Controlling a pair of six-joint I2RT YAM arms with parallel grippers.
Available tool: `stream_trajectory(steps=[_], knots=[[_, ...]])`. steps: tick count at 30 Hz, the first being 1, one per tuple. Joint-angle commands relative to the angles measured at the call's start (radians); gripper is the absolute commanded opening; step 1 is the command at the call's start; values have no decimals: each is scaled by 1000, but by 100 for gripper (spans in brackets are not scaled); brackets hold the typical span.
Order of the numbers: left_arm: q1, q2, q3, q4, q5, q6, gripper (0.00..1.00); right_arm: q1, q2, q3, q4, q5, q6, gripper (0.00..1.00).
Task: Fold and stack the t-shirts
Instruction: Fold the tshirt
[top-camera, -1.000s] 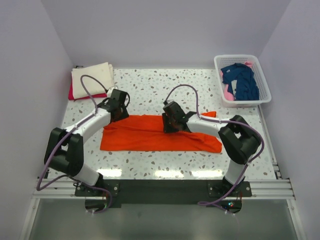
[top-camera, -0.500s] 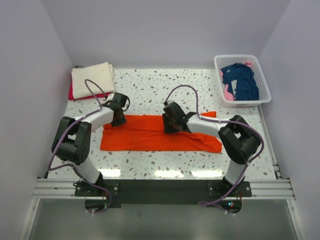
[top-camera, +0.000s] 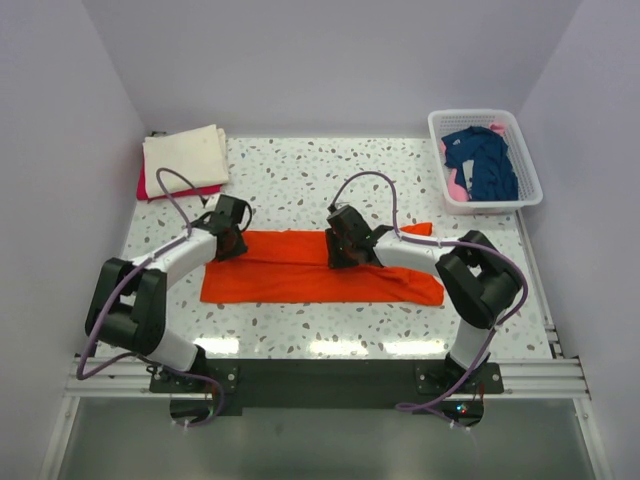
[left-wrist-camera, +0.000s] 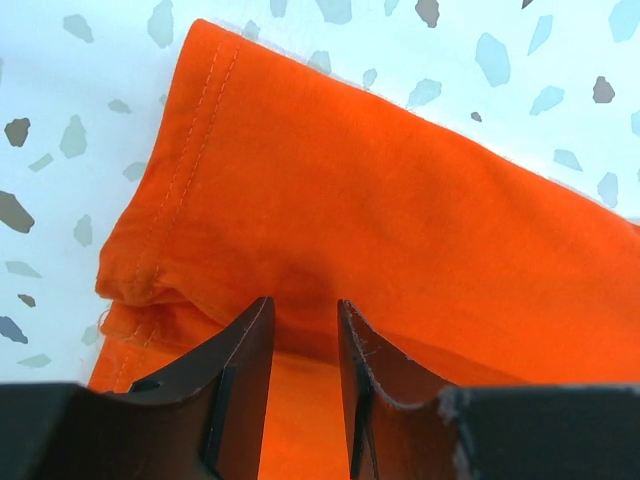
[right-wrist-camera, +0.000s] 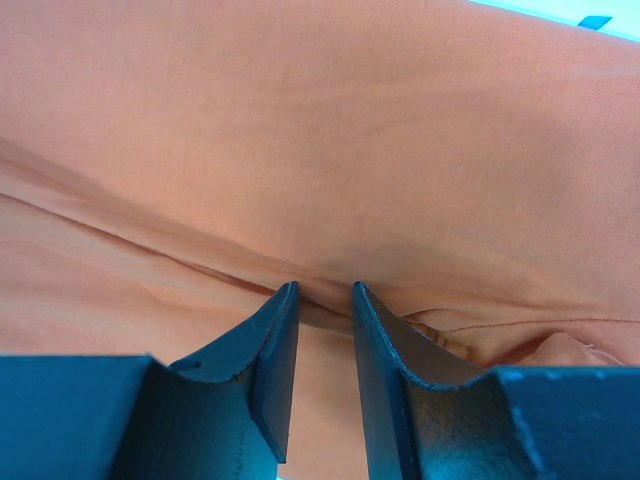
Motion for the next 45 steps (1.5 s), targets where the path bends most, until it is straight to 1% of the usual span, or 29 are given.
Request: stream_trajectory(steps=[1, 13, 20, 24, 30, 34, 41, 44, 45], knots=[[12, -49, -24, 21, -6, -8, 37, 4, -42, -9, 34, 3, 10, 32], [17, -120, -126, 39, -6, -45, 37, 6, -41, 16, 18, 3, -2, 32], [25, -167, -164, 68, -57, -89, 38, 4, -27, 20, 17, -8, -5, 32], [39, -158, -170, 91, -98, -112, 38, 4, -22, 19, 17, -16, -10, 32], [63, -146, -170, 111, -120, -138, 38, 4, -19, 7, 14, -19, -17, 32], [75, -140, -166, 103, -135, -160, 38, 4, -10, 2, 18, -23, -22, 32], [77, -154, -181, 57, -201, -221, 37, 3, 1, -6, 21, -27, -23, 32], [77, -160, -192, 48, -230, -240, 35, 3, 1, -6, 21, -27, -25, 32], [77, -161, -195, 44, -239, -256, 33, 4, 1, -6, 21, -30, -25, 32]])
